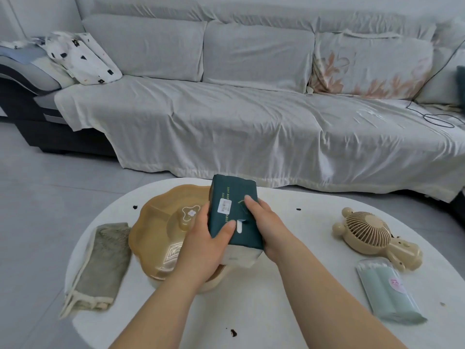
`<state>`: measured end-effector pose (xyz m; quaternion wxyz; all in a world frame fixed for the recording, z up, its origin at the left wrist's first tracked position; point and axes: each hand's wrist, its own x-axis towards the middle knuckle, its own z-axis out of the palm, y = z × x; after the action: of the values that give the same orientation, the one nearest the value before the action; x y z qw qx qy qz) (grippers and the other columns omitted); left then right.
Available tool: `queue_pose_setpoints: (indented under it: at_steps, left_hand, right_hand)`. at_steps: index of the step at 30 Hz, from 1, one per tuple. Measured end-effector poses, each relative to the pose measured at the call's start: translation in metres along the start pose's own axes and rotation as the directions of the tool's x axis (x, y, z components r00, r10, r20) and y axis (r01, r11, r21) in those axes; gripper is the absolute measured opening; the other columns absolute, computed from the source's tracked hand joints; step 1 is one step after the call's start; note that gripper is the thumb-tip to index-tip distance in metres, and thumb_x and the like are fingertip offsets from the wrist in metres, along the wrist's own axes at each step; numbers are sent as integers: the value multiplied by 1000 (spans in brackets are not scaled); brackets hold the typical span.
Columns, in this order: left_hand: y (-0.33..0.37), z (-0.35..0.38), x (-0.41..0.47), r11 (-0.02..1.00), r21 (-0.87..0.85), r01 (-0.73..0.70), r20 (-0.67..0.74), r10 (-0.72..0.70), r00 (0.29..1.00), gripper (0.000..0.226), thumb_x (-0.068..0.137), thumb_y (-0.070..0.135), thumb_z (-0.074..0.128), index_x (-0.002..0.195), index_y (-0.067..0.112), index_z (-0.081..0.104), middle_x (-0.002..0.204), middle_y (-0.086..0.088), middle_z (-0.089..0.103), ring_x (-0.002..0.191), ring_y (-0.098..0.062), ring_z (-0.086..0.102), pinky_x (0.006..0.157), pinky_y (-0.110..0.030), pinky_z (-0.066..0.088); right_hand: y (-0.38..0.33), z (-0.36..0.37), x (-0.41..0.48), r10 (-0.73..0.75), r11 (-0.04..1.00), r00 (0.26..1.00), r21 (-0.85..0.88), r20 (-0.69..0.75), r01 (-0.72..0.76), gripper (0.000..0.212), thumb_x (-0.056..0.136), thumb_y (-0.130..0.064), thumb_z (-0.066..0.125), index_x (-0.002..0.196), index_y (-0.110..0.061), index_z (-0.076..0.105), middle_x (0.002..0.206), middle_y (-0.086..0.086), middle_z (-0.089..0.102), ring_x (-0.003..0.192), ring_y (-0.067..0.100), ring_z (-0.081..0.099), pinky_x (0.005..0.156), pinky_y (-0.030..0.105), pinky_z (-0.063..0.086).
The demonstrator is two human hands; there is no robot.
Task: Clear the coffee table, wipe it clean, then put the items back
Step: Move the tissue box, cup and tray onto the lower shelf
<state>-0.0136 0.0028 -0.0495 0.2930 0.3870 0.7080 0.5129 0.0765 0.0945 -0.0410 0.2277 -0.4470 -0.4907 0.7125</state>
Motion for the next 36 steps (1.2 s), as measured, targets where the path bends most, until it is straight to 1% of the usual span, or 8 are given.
queue_pose_setpoints:
  at_steps: [3, 6, 12, 17, 20, 24, 31, 36]
  left_hand:
    - [-1, -1, -2, 1000, -11, 7, -37, -7, 999, 36, 82, 33, 55, 107, 48, 35, 97, 35, 41, 82, 20, 45, 67, -3, 36]
    - [-2, -3, -2, 999, 25, 23, -91, -20, 996, 63, 80, 37, 56, 135, 24, 27, 130, 11, 43, 100, 2, 38, 90, -18, 29]
    - [8, 0, -7, 991, 120, 53, -149, -35, 988, 64, 80, 38, 55, 134, 18, 28, 138, -6, 39, 114, -19, 41, 89, -31, 33]
    - [22, 12, -33, 970, 203, -135, -366, 203, 908, 48, 80, 34, 54, 123, 16, 43, 134, -10, 44, 123, -27, 37, 107, -46, 26]
    - [28, 33, -53, 943, 239, -231, -290, 296, 910, 48, 71, 30, 50, 113, 10, 52, 128, -12, 50, 121, -29, 39, 107, -44, 26]
    - [25, 34, -60, 949, 230, -217, -282, 279, 918, 48, 71, 29, 46, 114, 7, 53, 130, -14, 49, 124, -29, 39, 109, -46, 25]
    - [0, -16, -51, 980, 145, -139, -421, 188, 887, 33, 85, 17, 52, 118, 14, 50, 133, -9, 47, 125, -22, 38, 103, -33, 26]
    - [-18, -45, -56, 999, 31, -20, -455, 32, 890, 32, 87, 19, 47, 119, 19, 49, 134, -6, 47, 123, -22, 41, 93, -30, 28]
  right_hand:
    - [3, -14, -11, -16, 996, 994, -85, -112, 7, 61, 89, -51, 42, 141, -27, 24, 148, -2, 33, 133, 20, 33, 107, 38, 25]
    - [7, -41, -31, -100, 988, 974, -139, -204, 73, 56, 91, -44, 43, 140, -26, 26, 143, -3, 36, 116, 12, 36, 96, 31, 26]
    - [18, -105, -75, -278, 936, 854, -325, -440, 137, 41, 88, -23, 55, 127, -15, 45, 131, 8, 50, 109, 15, 45, 90, 26, 32]
    - [39, -163, -111, -383, 741, 644, -636, -662, -214, 51, 81, -28, 61, 128, -14, 46, 137, 12, 45, 128, 33, 33, 106, 40, 26]
    - [52, -178, -116, -257, 644, 702, -659, -665, -389, 76, 76, -42, 65, 139, -20, 28, 146, 11, 31, 133, 35, 27, 107, 46, 26]
    - [62, -183, -106, -125, 674, 786, -633, -606, -381, 91, 74, -40, 68, 143, -23, 11, 144, 12, 30, 128, 36, 36, 103, 46, 34]
    - [68, -177, -103, -185, 712, 776, -627, -603, -318, 86, 74, -26, 68, 142, -19, 16, 135, 17, 42, 119, 36, 45, 92, 43, 41]
    - [49, -145, -123, -336, 805, 773, -590, -539, -61, 71, 73, -18, 71, 133, -17, 34, 124, 12, 49, 101, 27, 48, 74, 32, 40]
